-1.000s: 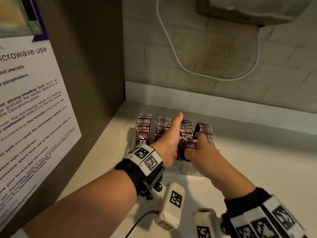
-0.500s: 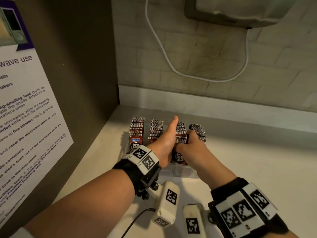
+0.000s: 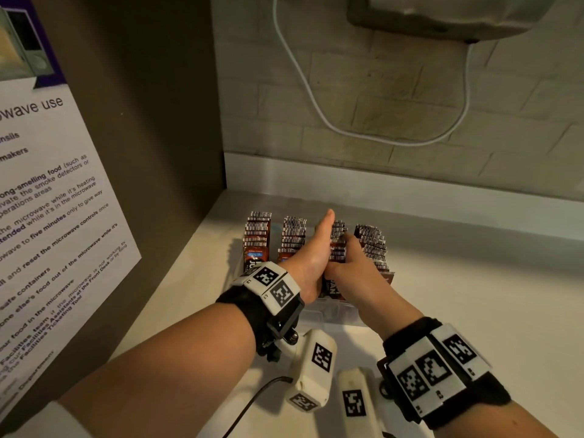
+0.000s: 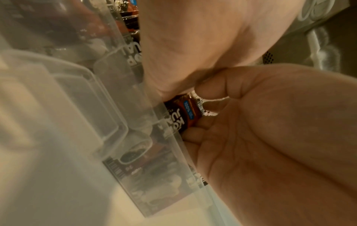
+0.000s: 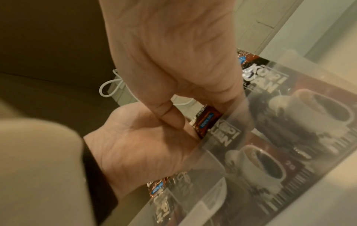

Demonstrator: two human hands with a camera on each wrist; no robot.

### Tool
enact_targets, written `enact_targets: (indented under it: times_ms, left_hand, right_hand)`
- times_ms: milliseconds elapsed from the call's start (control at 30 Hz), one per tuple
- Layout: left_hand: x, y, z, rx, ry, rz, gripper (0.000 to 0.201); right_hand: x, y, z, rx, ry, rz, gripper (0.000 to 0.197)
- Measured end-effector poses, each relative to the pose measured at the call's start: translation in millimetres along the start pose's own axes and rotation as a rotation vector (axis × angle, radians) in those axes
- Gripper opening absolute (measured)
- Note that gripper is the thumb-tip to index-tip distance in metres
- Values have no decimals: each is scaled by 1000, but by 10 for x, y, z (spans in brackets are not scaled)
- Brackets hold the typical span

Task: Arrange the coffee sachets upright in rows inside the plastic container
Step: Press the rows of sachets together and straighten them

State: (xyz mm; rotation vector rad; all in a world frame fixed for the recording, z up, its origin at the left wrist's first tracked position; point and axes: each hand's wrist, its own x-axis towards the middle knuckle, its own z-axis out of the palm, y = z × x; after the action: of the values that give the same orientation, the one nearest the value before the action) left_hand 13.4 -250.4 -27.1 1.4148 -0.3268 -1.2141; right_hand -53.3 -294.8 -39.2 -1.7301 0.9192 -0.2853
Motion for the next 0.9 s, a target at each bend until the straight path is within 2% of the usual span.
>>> enact_targets:
  times_ms: [233, 400, 567, 733, 800, 900]
  left_hand:
    - [28, -22, 17, -15, 34, 21, 100]
    - [9, 8, -5, 8, 13, 21, 80]
    - [6, 10, -14, 18, 29, 8, 76]
    - [-104, 67, 57, 51, 65, 45, 69]
    - [-174, 126, 84, 81, 74, 116, 63]
    - [-267, 198, 53, 123, 68, 197, 58]
  right_hand:
    - [37, -17, -29, 98, -10, 42, 87]
    - [75, -35, 29, 260, -13, 90, 98]
    - [89, -29, 35, 256, -34, 93, 89]
    - [41, -75, -8, 266, -19, 103, 100]
    - [0, -120, -84, 276, -6, 87, 91]
    - [-119, -228, -246, 332, -7, 23, 61]
